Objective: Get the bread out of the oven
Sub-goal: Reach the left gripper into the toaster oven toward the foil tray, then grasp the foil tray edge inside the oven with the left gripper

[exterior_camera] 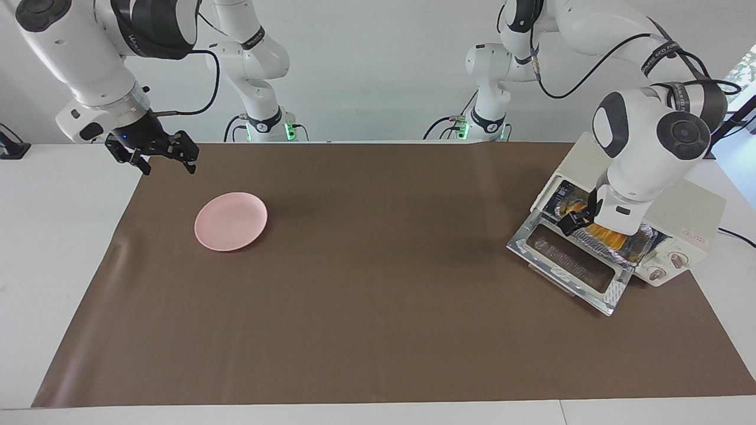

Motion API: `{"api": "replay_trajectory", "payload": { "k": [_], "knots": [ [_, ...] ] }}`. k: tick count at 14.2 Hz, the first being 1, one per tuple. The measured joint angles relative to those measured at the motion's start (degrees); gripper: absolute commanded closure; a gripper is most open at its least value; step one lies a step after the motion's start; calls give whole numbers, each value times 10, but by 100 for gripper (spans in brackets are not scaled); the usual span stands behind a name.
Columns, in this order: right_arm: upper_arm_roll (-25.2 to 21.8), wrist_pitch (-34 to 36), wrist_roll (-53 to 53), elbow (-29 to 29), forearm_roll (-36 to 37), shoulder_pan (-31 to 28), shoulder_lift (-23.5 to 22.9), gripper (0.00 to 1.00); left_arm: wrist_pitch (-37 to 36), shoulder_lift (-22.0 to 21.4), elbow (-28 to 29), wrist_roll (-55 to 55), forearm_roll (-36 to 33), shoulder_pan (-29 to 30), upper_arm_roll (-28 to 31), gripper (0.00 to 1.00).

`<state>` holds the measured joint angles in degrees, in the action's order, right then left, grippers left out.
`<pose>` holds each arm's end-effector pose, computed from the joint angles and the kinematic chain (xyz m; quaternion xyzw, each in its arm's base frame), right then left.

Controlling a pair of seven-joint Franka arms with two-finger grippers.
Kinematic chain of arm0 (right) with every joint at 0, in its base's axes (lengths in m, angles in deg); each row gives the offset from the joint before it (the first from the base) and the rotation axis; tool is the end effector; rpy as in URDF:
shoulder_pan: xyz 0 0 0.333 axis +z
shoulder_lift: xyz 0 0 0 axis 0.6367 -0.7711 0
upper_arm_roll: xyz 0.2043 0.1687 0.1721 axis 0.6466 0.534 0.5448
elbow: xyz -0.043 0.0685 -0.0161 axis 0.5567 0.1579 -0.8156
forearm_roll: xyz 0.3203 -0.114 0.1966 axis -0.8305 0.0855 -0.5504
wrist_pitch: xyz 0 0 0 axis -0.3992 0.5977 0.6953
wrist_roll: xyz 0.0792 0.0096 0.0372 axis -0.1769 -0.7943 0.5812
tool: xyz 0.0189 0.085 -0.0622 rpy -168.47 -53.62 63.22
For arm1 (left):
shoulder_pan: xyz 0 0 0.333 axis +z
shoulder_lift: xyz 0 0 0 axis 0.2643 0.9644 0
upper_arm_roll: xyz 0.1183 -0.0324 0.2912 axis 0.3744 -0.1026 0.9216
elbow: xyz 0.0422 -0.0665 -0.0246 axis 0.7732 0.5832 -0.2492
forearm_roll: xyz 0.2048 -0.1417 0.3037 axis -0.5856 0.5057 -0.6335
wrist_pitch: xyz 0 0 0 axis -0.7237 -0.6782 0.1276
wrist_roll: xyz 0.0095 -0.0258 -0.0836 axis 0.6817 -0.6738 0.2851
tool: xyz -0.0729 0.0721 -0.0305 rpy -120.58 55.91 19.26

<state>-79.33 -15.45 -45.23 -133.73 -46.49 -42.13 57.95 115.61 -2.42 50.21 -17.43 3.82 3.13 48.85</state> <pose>0.5458 -0.0505 0.5863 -0.9995 0.0027 0.0304 0.0076 0.6481 -0.0417 0.4856 -0.9842 -0.1399 0.0614 0.0892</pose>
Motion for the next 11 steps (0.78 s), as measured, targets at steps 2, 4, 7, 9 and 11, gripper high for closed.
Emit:
{"api": "replay_trajectory", "payload": {
  "k": [2, 4, 7, 9, 11],
  "knots": [
    [0, 0, 0, 0, 0, 0, 0, 0, 19, 6, 9, 48, -10, -2, 0, 0],
    [0, 0, 0, 0, 0, 0, 0, 0, 44, 12, 25, 88, -34, -2, 0, 0],
    [0, 0, 0, 0, 0, 0, 0, 0, 76, 16, 52, 149, -53, -2, 1, 0],
    [0, 0, 0, 0, 0, 0, 0, 0, 103, 17, 79, 191, -66, -1, 4, 0],
    [0, 0, 0, 0, 0, 0, 0, 0, 117, 20, 94, 201, -68, -1, 5, 0]
  ]
}}
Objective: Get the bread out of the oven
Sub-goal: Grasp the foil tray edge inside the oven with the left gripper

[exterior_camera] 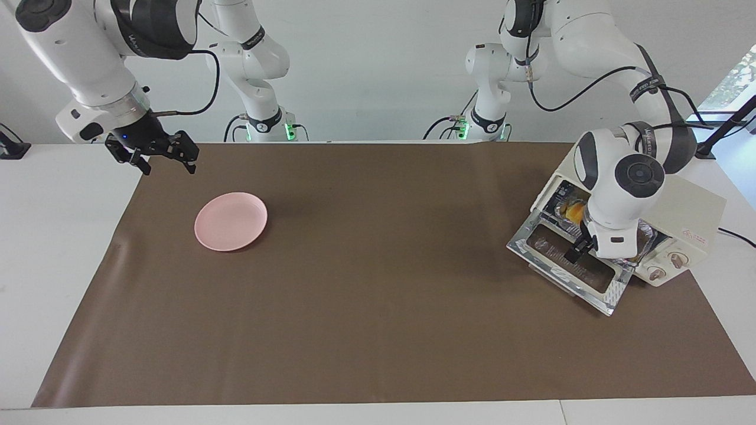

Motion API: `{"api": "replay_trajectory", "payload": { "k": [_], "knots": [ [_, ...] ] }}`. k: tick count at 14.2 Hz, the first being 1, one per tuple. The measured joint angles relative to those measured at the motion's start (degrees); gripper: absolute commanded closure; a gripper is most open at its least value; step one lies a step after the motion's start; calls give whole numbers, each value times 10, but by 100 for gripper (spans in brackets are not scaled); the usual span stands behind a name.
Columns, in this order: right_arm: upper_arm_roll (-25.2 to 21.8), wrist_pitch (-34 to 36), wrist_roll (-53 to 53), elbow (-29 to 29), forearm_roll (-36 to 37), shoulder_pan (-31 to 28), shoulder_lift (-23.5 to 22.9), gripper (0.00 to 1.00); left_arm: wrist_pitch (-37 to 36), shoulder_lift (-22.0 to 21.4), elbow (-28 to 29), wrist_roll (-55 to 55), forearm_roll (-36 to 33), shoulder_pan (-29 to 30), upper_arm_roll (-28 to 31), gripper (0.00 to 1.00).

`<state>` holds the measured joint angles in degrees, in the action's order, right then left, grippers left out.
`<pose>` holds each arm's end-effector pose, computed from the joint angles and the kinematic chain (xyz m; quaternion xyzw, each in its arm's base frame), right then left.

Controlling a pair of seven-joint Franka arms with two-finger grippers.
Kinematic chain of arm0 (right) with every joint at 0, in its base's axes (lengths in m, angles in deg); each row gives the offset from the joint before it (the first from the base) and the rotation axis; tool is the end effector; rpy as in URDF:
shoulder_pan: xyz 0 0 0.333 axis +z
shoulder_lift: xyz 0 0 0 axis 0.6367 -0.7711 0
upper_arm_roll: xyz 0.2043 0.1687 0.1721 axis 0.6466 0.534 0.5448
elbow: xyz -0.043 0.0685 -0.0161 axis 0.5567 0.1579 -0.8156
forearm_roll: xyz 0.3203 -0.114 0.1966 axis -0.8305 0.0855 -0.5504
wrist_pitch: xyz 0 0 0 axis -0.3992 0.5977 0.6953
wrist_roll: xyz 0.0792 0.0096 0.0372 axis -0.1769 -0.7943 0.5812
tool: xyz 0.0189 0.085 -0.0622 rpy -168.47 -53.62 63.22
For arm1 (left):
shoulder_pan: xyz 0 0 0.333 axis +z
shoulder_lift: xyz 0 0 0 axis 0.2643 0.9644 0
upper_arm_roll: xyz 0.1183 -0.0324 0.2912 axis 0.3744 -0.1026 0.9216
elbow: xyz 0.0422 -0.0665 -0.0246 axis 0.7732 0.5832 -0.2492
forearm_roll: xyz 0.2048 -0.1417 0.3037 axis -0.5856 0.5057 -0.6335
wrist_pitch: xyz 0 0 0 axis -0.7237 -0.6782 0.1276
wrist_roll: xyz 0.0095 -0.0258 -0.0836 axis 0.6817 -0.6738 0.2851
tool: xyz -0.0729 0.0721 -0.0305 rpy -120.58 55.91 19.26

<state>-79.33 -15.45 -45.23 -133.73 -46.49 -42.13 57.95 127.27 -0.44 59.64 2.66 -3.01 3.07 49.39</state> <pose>0.5458 -0.0505 0.5863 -0.9995 0.0027 0.0304 0.0076 0.6522 -0.0267 0.4041 -0.9467 -0.2835 0.0214 0.1516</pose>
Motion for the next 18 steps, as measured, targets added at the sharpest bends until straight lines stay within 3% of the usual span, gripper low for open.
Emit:
{"api": "replay_trajectory", "payload": {
  "k": [18],
  "knots": [
    [0, 0, 0, 0, 0, 0, 0, 0, 44, 8, 48, 11, -21, 10, 4, 0]
  ]
}}
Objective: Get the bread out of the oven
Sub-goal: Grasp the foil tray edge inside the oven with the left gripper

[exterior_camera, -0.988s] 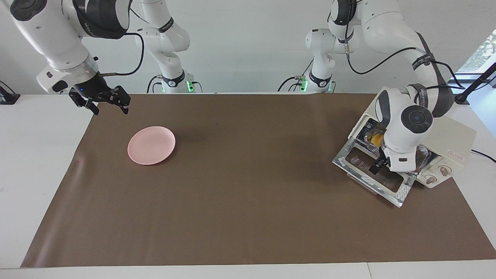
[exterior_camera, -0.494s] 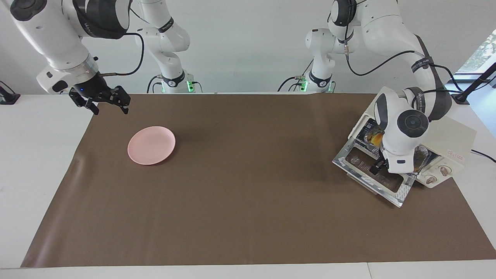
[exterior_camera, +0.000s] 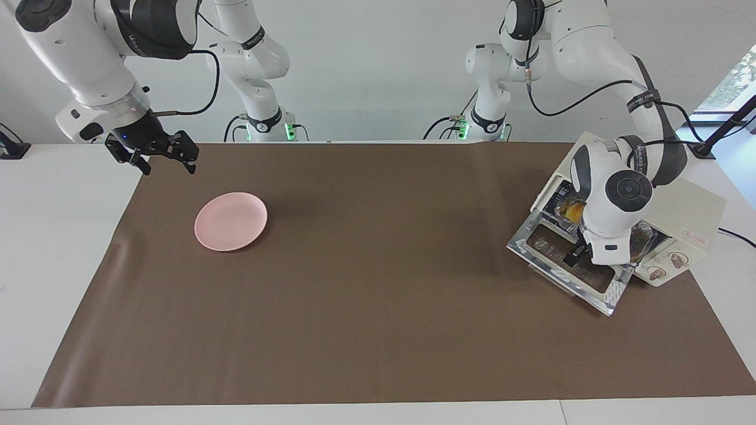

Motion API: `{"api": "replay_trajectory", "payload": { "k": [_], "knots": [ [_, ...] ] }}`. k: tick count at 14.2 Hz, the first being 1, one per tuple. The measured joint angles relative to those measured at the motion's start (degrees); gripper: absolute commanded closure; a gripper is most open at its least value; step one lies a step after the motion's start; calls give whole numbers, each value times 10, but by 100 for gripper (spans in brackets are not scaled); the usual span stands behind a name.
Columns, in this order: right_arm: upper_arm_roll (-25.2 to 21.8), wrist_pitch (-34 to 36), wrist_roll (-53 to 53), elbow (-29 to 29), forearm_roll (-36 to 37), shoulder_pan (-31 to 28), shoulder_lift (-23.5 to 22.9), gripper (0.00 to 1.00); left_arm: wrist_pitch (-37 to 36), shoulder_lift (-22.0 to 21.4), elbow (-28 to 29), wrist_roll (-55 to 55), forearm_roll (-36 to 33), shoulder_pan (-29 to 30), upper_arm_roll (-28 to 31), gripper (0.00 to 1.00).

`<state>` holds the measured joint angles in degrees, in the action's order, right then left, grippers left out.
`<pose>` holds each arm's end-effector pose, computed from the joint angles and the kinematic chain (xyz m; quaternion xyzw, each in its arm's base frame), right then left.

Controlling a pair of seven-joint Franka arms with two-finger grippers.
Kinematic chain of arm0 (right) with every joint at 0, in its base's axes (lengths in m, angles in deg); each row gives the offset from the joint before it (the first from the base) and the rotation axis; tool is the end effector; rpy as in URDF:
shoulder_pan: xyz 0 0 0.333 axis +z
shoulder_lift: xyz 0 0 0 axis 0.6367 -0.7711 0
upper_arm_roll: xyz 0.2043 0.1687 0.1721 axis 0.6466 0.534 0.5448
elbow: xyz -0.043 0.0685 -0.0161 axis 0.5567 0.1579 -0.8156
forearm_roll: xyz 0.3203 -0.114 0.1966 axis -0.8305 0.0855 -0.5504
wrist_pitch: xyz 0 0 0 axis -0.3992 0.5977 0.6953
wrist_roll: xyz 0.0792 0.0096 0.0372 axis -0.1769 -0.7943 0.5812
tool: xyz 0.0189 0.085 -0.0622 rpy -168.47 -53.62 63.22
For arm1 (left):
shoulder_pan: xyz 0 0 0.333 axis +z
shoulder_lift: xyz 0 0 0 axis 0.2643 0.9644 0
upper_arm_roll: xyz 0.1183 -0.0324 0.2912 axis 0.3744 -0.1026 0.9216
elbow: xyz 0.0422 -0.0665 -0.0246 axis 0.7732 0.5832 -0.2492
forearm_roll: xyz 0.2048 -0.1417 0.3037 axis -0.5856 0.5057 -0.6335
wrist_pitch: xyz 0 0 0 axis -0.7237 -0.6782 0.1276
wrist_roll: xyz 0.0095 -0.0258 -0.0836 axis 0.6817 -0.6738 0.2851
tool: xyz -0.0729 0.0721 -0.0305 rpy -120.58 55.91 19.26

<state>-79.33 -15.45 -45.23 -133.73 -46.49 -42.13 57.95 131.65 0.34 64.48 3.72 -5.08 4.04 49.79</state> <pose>0.5458 -0.0505 0.5863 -0.9995 0.0027 0.0304 0.0076 0.6449 -0.0086 0.3633 -0.9423 -0.2871 0.0261 0.1699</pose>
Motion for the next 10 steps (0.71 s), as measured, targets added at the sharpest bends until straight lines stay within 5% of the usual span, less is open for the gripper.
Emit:
{"api": "replay_trajectory", "payload": {
  "k": [3, 5, 10],
  "knots": [
    [0, 0, 0, 0, 0, 0, 0, 0, 14, -1, 12, 0, 0, 4, 0, 2],
    [0, 0, 0, 0, 0, 0, 0, 0, 17, -2, 16, 0, 0, 4, 0, 13],
    [-1, 0, 0, 0, 0, 0, 0, 0, 17, -3, 18, 0, 0, 4, -1, 86]
  ]
}}
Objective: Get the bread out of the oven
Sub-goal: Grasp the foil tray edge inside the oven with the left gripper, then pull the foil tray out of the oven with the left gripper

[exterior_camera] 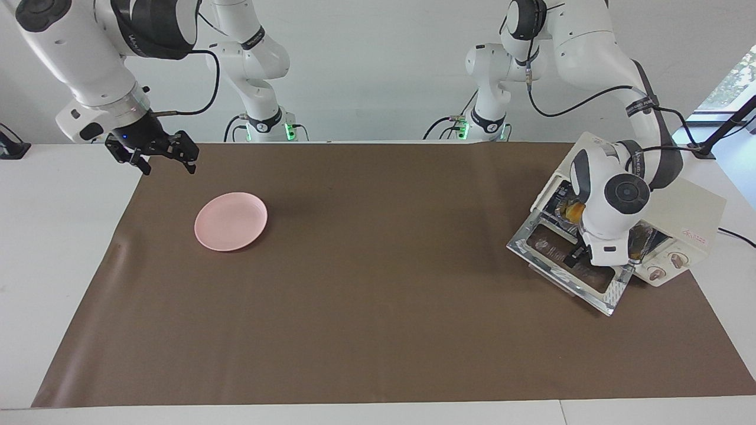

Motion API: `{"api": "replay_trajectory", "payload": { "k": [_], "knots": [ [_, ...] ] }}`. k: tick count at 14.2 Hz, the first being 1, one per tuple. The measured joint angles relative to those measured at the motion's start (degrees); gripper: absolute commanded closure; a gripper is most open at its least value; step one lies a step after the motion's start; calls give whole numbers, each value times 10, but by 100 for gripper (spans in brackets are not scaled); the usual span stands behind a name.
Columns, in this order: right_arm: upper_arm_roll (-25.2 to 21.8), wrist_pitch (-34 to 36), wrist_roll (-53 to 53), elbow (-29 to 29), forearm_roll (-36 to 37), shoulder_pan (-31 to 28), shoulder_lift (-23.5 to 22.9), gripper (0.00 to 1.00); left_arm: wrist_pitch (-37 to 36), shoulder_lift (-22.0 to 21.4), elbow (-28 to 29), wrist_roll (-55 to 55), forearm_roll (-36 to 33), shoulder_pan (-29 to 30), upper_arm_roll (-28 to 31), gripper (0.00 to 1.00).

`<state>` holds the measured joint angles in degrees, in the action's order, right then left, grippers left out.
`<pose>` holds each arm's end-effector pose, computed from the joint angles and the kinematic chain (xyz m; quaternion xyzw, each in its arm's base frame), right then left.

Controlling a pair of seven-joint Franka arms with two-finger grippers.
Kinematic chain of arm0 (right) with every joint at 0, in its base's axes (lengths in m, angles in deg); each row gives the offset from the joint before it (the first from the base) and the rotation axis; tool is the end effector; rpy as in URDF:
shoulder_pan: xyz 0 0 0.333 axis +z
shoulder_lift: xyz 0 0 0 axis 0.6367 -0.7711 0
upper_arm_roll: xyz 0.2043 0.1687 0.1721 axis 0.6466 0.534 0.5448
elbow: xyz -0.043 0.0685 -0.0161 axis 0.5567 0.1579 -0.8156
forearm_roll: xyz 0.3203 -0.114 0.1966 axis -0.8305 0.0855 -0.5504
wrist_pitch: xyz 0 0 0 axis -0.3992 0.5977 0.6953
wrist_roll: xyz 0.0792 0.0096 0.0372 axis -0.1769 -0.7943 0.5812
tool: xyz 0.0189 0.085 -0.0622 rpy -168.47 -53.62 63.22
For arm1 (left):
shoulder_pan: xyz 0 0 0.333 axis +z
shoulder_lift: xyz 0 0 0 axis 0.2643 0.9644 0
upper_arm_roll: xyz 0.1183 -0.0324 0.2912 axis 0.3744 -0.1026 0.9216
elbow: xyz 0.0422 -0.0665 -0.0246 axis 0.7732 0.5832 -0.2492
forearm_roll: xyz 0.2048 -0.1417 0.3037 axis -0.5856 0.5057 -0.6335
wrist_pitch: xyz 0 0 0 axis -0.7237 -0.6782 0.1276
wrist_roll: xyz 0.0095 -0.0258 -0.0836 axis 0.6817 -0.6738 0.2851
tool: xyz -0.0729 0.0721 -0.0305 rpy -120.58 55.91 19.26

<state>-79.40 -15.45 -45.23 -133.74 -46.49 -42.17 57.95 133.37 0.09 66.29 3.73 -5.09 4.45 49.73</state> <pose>0.5457 -0.0516 0.5862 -0.9995 0.0037 0.0305 0.0077 0.6410 -0.0045 0.3539 -0.9428 -0.2872 0.0262 0.1675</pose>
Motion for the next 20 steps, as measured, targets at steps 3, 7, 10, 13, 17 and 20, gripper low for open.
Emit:
{"api": "replay_trajectory", "payload": {
  "k": [3, 7, 10, 13, 17, 20],
  "knots": [
    [0, 0, 0, 0, 0, 0, 0, 0, 0, -4, 0, 0, -2, 0, 0, 100],
    [-4, 0, 0, 0, 0, -3, 0, 0, 2, -7, 0, -2, -2, -2, -4, 100],
    [-6, 0, 0, 0, 0, -8, 0, 0, 4, -9, -3, -3, -1, -5, -10, 100],
    [-6, 2, 0, 0, 0, -8, 0, 0, 10, -12, -10, -1, 30, -25, -11, 100],
    [-6, 9, 0, 0, 0, -8, 0, 0, 11, -9, -55, -1, 103, -55, -13, 100],
    [-6, 10, 0, -1, 0, -8, 0, 0, 11, -2, -71, 7, 135, -97, -14, 100]
  ]
}}
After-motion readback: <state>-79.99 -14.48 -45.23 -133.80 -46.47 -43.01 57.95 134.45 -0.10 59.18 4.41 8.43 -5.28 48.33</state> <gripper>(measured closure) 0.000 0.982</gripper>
